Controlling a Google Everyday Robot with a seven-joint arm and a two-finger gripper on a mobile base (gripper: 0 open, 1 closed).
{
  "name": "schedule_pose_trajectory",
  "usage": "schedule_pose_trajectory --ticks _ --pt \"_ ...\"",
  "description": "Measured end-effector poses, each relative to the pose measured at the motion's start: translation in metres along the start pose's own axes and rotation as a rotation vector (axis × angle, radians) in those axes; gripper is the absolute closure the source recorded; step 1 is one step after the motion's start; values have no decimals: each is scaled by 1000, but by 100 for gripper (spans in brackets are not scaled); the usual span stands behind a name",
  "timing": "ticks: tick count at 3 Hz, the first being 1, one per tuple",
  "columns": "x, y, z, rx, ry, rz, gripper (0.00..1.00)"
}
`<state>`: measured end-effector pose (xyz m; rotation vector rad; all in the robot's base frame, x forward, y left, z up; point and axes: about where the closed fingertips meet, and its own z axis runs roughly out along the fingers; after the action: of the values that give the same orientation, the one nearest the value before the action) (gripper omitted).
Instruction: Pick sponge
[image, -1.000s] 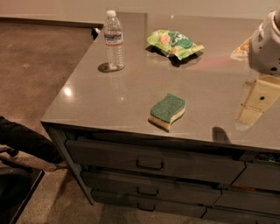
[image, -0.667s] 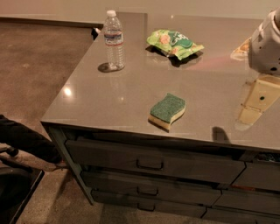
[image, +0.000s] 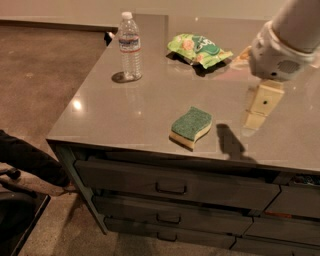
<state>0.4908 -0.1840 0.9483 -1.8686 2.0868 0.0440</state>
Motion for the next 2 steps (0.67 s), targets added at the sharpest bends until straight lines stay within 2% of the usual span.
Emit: schedule_pose_trajectory --ticks 1,2 --pt "-12 -9 19 -34 -27 -35 0" --pt "-21 -7 49 -88 -27 -63 0"
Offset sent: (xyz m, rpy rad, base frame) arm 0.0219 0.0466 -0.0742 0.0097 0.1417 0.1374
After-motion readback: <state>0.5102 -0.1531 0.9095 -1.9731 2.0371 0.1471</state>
